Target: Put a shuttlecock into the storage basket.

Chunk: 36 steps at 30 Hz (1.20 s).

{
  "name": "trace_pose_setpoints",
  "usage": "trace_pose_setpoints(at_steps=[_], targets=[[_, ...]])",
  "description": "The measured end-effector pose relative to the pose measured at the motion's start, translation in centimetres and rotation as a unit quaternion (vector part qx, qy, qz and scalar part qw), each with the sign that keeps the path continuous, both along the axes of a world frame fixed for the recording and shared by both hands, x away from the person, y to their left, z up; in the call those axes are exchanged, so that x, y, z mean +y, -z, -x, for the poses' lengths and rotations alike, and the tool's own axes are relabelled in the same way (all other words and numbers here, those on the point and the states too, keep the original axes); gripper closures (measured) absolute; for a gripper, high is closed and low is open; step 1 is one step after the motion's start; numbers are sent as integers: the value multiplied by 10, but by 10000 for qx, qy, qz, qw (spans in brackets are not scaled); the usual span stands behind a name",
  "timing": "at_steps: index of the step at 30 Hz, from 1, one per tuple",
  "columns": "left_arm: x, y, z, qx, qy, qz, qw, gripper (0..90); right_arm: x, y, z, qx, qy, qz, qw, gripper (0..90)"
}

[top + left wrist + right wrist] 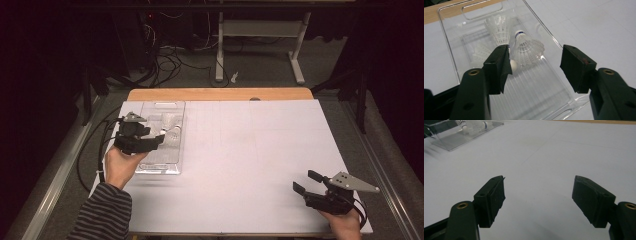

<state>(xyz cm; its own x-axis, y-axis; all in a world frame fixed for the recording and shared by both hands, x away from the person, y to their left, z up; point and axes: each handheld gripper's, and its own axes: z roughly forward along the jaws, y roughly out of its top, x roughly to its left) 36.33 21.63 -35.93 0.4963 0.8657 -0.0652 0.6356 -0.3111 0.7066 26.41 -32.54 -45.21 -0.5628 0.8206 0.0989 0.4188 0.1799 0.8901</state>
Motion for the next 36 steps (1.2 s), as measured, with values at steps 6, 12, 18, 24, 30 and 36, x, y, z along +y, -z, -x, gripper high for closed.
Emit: trace_pose_setpoints(at_steps=[6,12,18,24,30,36], targets=[[3,1,3,18,15,87,10000,406,0,0,0,6,2,5,10000,268],[5,3,8,25,14,121,9999,404,0,0,0,11,9,-9,10000,269],[6,3,13,10,35,192,9998,402,0,0,0,5,5,-5,10000,269],[9,4,18,-7,39,294,9996,400,0,0,0,6,5,3,10000,269],[12,6,23,7,49,369,9993,398,0,0,0,-2,0,7,10000,269],[14,7,28,-35,59,446,9990,396,0,0,0,4,2,4,10000,269]])
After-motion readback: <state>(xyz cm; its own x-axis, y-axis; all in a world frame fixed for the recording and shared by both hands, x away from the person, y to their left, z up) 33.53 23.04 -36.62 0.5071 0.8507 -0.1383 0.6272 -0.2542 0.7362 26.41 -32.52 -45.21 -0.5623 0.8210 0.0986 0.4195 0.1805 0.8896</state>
